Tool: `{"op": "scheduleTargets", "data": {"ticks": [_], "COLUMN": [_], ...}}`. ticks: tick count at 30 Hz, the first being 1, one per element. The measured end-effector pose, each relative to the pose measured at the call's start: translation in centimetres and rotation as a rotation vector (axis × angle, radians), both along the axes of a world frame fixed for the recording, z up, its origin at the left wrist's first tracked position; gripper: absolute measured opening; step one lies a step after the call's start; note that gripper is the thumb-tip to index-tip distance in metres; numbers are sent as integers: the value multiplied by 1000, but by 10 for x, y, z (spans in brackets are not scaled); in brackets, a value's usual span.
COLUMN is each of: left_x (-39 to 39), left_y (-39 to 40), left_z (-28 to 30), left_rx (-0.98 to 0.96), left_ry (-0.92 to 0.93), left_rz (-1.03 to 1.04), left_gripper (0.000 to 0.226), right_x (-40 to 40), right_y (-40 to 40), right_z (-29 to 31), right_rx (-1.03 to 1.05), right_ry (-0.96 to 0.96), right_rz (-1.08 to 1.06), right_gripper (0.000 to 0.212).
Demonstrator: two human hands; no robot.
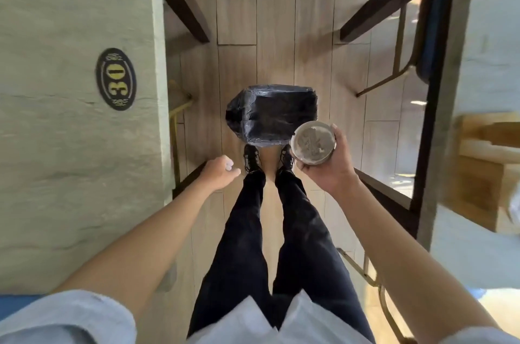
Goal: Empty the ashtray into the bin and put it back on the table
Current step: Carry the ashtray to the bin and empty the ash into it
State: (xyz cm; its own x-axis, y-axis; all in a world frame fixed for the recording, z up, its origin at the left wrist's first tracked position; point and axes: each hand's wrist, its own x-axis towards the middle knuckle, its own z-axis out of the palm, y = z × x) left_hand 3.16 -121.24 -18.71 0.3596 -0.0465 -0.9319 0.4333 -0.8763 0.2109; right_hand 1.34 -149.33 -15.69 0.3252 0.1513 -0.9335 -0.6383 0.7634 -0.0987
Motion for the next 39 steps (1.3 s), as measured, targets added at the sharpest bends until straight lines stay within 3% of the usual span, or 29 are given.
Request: {"op": "scheduleTargets", "data": {"ticks": [9, 18, 25, 29, 31, 36, 39], "left_x": [45, 71, 56, 57, 59, 66, 68], "left_y": [-23, -44, -43, -37, -34, -32, -32], "left_z": [-142, -254, -281, -285, -286, -285, -285], "left_rx": [44, 98, 84, 67, 53, 57, 63], "left_ry": [-5, -170, -244, -255, -254, -233, -223], "left_rz": [116, 336, 320, 274, 258, 207, 193], "left_gripper": [45, 49, 33, 34, 35, 37, 38], "right_x": [38, 80, 86, 89, 91, 98, 100], "right_y": [-23, -43, -21, -6, 5, 22, 20], "right_z": [-152, -260, -310, -332, -336, -335, -338], "right_rx": [38, -235, -235, -285, -303, -373, -456], "right_ry": [76, 93, 133, 190, 181, 195, 199], "right_rz": [118, 302, 664, 474, 509, 566, 535], "right_gripper": [61, 53, 59, 40, 39, 42, 56]}}
